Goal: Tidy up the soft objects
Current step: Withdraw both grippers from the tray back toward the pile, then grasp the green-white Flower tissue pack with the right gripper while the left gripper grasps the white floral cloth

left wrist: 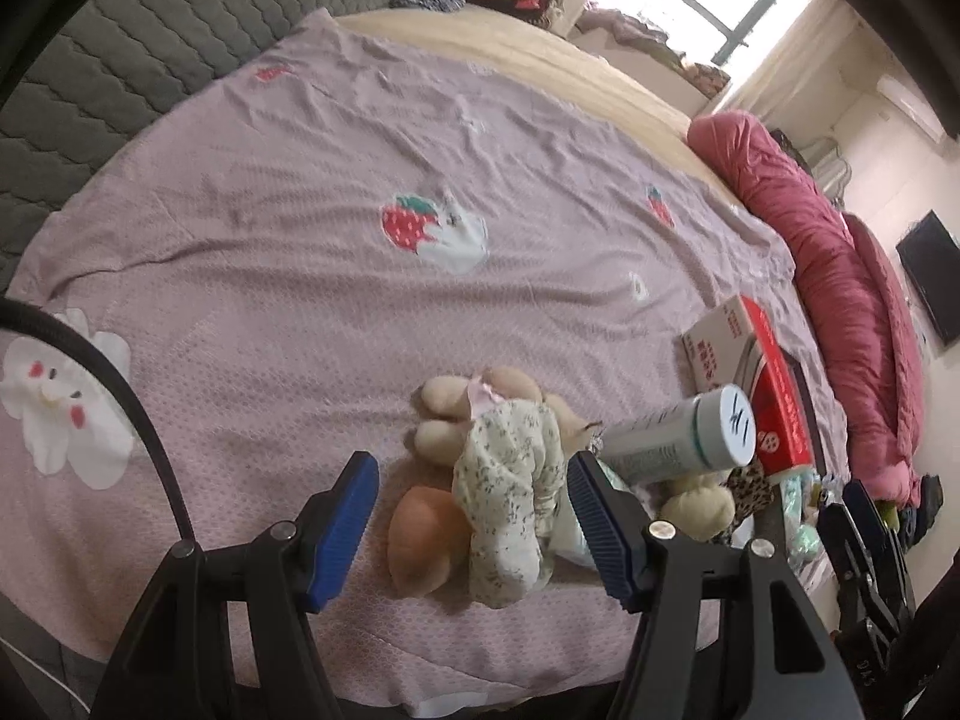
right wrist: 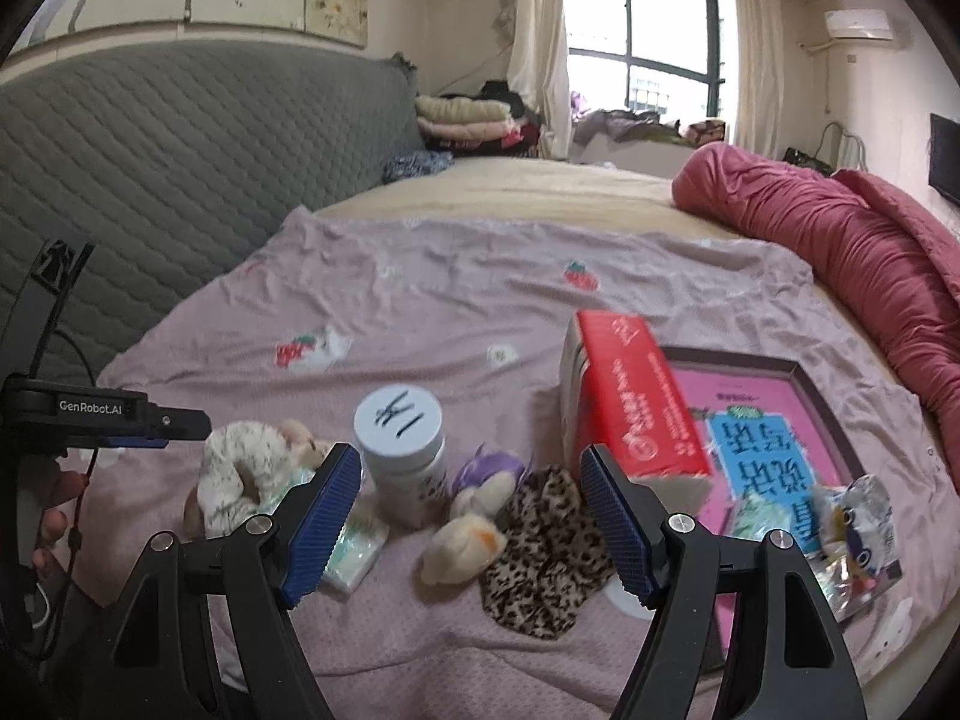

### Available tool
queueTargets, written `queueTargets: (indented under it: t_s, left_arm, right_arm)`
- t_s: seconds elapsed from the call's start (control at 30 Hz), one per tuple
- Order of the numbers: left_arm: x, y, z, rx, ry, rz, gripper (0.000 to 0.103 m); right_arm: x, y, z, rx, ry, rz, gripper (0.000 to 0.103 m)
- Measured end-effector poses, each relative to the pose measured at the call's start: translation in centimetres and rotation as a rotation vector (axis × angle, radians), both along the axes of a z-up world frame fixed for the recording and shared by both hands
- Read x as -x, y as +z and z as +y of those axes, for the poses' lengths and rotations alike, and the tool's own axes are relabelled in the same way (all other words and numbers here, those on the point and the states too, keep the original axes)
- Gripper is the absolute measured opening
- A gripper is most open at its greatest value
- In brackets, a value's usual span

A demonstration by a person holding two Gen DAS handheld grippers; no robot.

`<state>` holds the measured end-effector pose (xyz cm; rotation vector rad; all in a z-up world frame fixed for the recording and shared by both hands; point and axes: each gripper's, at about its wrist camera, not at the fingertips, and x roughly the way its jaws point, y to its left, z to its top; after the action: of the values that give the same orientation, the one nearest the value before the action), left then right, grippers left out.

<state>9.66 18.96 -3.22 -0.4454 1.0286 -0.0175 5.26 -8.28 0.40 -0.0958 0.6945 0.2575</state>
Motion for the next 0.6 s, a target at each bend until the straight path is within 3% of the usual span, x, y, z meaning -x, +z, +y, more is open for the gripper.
queueTargets:
  t_s: [0.6]
  left_arm:
    - [-0.9,-3.2,-2.1,-0.049,-0.076,0.073,0.065]
  right_arm:
    - [0.3,-6.0,5.9,0.063,0.190,0.136,0.077]
